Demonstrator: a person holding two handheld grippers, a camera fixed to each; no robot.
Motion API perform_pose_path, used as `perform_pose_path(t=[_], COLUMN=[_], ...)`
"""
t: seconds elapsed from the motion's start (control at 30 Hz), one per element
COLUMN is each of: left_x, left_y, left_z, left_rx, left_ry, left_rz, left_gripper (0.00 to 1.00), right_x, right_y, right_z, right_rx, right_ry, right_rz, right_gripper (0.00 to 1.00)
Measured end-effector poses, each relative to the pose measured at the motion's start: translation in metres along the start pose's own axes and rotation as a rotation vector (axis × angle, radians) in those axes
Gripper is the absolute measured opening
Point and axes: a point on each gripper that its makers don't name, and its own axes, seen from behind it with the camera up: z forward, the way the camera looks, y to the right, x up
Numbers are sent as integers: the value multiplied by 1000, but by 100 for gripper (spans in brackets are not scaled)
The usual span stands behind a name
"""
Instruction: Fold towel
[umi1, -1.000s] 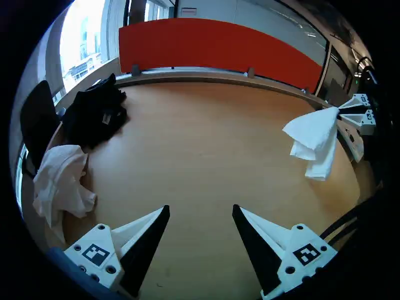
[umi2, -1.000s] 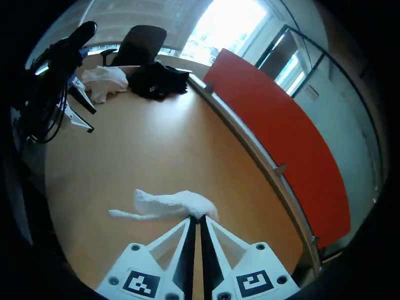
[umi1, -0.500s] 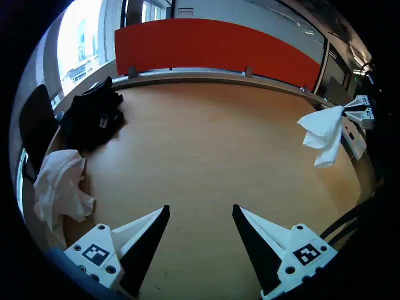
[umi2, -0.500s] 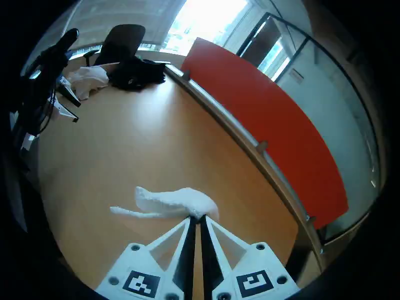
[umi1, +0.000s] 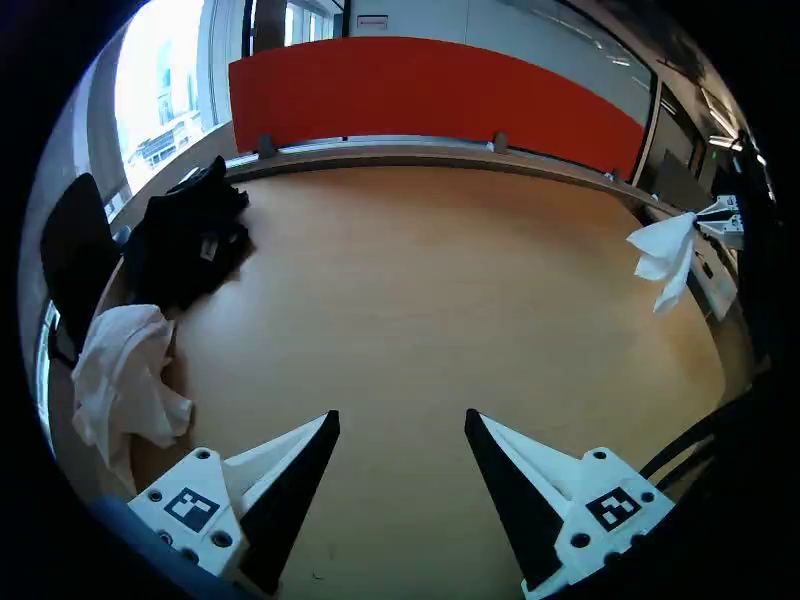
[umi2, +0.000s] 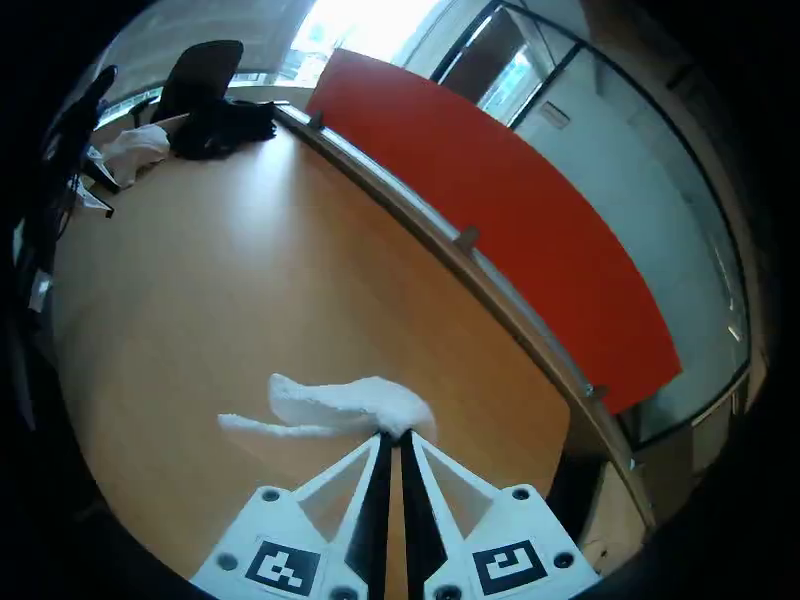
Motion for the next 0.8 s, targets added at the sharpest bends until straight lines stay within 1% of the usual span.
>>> perform_pose_path(t=[0.17,0.37,0.6,0.8], left_x=[-1,1,2,1], left_y=[2,2,3,5], left_z=[1,1,0,0], left_rx=[9,20,31,38], left_ry=[-7,-10,-13,-16], left_rz=[3,9,10,19], left_gripper=[93,93,93,93], right_x=[-22,-43,-52,-57], right_y=[23,48,71,84], right_z=[5,11,18,25], right_rx=[-17,-38,-59,-72], right_ry=[-28,-59,-65,-67], right_rz=[18,24,40,59], right_gripper=[6,6,6,6])
